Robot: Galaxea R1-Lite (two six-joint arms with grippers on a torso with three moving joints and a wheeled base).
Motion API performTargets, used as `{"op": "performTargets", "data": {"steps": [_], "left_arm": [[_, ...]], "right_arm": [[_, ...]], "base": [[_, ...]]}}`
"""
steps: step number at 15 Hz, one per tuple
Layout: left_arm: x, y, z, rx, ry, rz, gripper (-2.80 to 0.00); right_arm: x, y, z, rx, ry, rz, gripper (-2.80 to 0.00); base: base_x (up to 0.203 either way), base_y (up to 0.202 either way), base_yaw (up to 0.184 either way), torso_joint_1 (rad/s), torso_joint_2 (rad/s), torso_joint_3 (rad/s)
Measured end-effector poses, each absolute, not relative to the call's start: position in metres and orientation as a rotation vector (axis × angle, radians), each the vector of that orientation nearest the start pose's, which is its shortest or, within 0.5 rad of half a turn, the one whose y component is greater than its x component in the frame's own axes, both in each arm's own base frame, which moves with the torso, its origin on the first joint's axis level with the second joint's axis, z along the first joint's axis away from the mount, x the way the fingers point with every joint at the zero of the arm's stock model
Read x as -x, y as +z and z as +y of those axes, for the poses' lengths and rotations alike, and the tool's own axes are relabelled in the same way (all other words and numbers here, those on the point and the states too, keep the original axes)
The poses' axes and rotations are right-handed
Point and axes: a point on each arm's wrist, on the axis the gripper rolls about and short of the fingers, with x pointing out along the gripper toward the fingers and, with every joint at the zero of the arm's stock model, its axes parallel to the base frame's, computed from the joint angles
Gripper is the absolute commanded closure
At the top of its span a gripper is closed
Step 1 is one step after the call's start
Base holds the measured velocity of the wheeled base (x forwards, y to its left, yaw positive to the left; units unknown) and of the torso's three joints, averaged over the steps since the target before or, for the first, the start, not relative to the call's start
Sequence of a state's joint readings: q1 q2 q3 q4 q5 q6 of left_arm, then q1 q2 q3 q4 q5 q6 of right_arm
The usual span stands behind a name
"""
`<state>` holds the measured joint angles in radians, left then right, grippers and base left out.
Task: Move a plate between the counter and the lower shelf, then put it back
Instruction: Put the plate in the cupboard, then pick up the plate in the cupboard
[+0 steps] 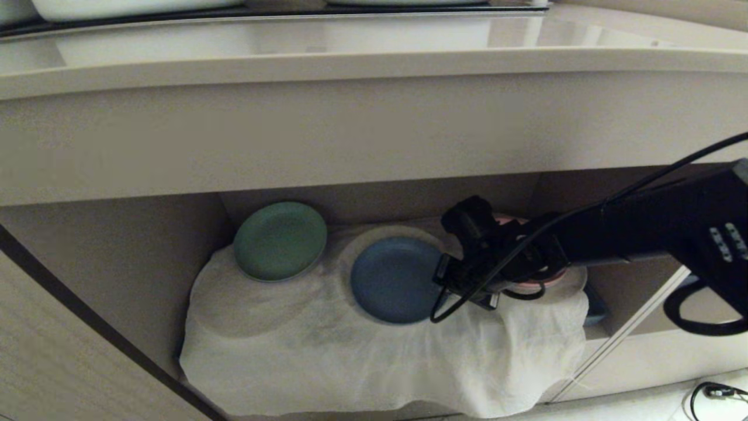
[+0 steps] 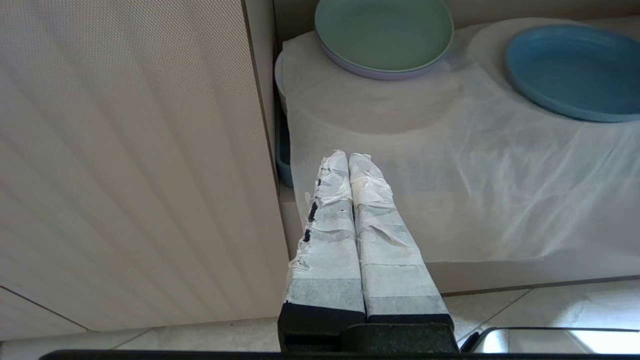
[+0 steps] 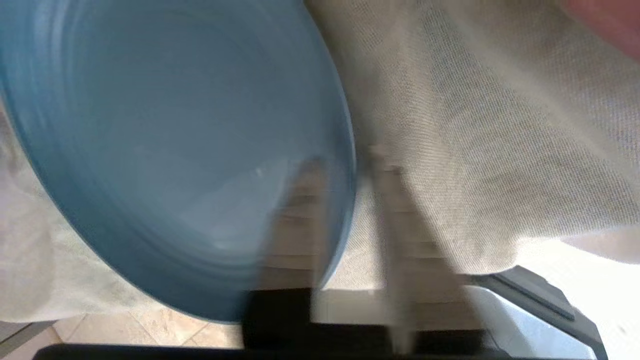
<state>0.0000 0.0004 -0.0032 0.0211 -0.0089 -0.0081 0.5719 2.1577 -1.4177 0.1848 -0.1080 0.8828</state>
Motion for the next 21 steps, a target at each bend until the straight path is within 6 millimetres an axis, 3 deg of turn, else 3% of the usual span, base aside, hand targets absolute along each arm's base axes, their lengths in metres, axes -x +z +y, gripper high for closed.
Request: {"op": "performTargets", "data": {"steps": [12,21], "left_arm": [[0.023,0.074,0.0,0.008,-0.009,0.018,0.0],[0.023,0.074,0.0,0.009,-0.009,0.018,0.0]], "right_arm": [[-0.342,0.111,0.217,-0.486,0.001,0.963,-2.8],[-0.321,0.12,0.206,-0.404,0.003,1.013,-2.8]], "base": [[0.0,0.0,0.0,0.0,0.0,0.0],[0.0,0.0,0.0,0.0,0.0,0.0]]}}
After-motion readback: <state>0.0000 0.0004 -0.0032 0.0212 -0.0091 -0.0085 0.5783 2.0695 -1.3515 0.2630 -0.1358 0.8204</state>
